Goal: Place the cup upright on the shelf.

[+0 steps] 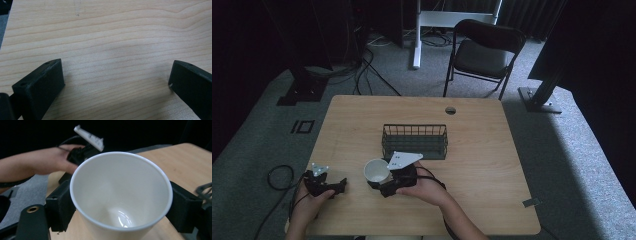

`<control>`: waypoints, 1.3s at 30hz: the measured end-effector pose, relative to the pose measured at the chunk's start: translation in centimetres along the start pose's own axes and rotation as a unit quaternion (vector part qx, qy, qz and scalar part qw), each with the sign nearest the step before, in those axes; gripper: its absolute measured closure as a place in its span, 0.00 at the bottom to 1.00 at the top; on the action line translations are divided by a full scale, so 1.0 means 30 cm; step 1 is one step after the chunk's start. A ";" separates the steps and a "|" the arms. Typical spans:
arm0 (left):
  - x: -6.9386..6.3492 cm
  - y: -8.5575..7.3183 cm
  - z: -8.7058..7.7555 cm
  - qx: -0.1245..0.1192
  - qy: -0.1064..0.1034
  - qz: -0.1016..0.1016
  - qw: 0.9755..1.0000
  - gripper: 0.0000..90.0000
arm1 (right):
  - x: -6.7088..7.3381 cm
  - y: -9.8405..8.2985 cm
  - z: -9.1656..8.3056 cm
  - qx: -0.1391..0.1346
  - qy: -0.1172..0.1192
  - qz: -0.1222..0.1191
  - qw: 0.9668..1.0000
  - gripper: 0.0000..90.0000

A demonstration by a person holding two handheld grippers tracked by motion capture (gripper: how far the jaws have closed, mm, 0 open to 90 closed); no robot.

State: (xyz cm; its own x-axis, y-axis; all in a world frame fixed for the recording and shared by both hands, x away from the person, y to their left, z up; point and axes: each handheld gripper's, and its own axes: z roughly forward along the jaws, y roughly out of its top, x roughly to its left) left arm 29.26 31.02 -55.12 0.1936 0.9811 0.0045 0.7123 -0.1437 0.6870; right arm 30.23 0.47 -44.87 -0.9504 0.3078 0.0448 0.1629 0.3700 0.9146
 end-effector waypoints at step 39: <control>0.000 0.000 0.000 0.000 0.000 0.001 1.000 0.00 | -0.306 0.152 -0.250 -0.051 -0.210 0.054 0.975 0.22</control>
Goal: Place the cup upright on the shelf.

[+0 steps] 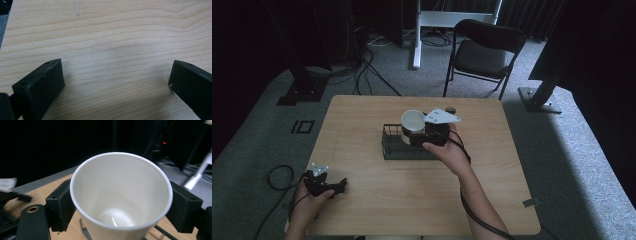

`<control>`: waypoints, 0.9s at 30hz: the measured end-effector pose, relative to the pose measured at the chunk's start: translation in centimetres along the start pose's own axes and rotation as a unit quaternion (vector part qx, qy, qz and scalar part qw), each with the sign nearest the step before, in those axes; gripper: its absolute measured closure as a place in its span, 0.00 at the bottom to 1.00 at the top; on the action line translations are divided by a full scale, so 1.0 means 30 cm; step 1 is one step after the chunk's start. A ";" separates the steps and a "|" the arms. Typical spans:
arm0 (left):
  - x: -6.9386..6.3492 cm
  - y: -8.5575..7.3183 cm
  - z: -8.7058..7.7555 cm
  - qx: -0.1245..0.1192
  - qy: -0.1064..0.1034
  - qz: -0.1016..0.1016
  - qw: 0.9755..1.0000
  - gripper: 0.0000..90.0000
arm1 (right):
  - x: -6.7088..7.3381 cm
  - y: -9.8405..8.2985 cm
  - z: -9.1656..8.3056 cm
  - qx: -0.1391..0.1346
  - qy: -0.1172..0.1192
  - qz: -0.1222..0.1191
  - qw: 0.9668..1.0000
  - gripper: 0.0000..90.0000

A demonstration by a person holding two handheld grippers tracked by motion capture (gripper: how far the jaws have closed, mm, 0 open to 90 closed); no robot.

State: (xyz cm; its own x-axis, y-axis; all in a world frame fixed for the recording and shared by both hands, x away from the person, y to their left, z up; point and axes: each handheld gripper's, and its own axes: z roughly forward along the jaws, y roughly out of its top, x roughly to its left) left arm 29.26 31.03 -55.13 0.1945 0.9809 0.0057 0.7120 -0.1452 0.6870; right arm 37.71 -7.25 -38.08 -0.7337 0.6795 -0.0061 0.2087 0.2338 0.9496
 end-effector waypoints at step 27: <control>0.000 0.000 0.000 0.000 0.000 0.000 1.000 0.00 | -0.156 -0.189 0.104 0.065 -0.091 0.052 0.992 0.22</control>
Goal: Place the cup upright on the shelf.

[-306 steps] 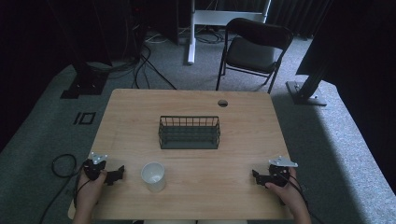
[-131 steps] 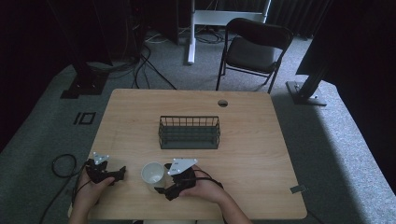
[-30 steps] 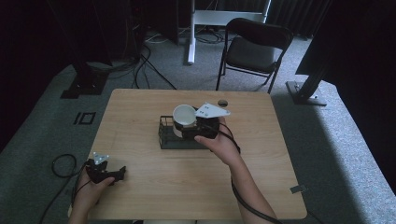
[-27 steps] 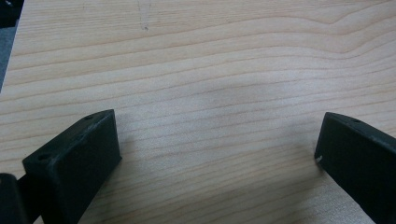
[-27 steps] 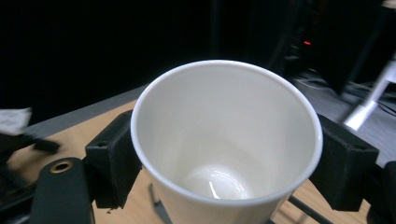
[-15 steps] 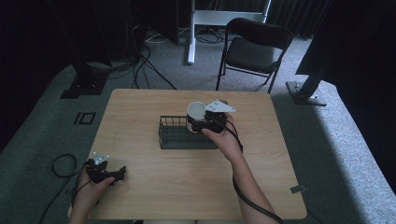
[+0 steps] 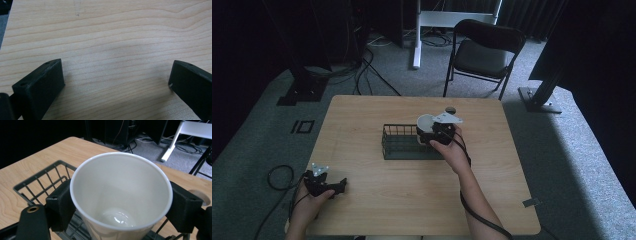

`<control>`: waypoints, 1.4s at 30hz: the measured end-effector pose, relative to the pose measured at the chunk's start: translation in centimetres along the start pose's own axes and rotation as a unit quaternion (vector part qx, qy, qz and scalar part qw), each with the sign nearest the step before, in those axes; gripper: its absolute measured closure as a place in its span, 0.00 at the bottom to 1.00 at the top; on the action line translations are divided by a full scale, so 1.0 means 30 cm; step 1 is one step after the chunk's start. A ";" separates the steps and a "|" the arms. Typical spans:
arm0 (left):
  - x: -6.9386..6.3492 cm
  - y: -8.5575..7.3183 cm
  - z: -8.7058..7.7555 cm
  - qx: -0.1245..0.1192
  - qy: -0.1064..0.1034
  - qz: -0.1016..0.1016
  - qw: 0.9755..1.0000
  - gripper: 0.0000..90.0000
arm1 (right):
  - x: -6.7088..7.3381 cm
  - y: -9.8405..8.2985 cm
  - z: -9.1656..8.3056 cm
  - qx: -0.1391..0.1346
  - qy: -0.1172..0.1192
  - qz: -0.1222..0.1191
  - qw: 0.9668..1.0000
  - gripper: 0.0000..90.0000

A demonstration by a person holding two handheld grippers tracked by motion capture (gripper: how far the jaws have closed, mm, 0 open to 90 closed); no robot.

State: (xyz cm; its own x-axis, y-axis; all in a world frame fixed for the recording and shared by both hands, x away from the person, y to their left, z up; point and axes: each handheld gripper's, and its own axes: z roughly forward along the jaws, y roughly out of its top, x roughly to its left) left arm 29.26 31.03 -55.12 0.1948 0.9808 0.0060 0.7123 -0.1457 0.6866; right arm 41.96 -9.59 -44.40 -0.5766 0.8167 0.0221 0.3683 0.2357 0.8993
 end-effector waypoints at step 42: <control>0.000 0.000 0.000 0.000 0.000 0.000 1.000 0.00 | -0.016 -0.055 -0.049 0.002 0.008 -0.002 1.000 0.13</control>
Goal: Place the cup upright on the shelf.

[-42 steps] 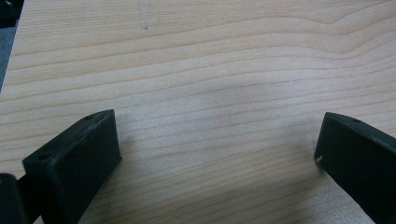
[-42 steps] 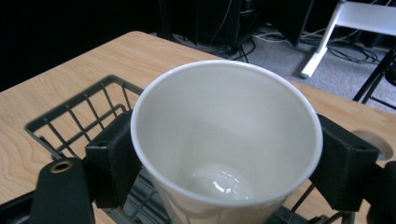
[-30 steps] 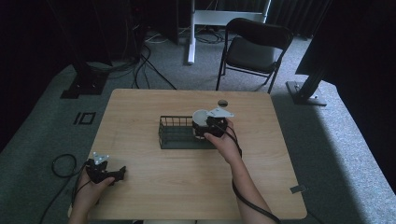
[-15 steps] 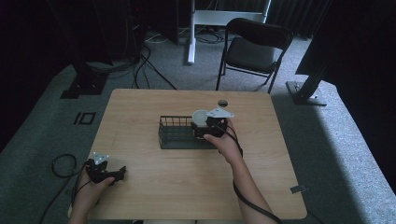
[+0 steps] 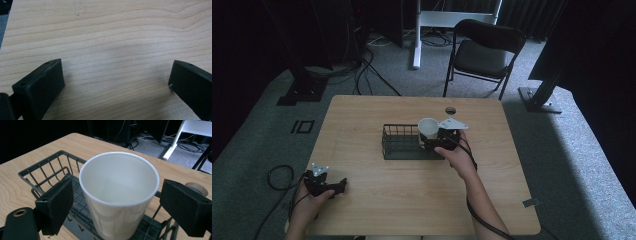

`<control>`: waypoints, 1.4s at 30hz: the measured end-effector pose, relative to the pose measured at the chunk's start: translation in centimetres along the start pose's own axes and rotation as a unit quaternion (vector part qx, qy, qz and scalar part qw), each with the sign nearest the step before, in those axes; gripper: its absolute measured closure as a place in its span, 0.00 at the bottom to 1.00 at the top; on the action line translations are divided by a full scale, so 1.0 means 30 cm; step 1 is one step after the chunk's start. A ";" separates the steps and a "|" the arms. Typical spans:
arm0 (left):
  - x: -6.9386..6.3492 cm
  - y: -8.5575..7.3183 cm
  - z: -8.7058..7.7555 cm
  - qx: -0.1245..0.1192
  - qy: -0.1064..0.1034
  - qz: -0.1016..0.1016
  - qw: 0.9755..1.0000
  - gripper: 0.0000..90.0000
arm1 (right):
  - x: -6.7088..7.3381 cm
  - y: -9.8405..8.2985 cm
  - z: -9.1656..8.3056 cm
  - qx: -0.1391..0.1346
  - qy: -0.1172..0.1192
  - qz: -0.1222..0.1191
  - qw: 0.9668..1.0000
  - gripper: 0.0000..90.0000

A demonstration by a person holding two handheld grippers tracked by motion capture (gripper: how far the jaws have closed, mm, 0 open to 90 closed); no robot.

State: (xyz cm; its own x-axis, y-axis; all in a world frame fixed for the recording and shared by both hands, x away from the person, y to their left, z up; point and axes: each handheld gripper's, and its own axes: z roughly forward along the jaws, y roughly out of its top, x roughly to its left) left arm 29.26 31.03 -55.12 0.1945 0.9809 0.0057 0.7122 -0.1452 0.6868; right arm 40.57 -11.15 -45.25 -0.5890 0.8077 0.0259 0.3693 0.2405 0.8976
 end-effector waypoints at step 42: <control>0.000 0.000 0.000 0.000 0.000 0.000 1.000 0.00 | -0.077 -0.159 -0.189 -0.007 -0.020 0.005 1.000 0.13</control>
State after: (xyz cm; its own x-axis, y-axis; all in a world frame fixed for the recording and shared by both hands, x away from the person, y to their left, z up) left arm 29.25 31.03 -55.12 0.1948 0.9808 0.0057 0.7122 -0.1455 0.6867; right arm 36.09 -17.21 -47.10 -0.5559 0.8311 0.0185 0.3646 0.2237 0.9039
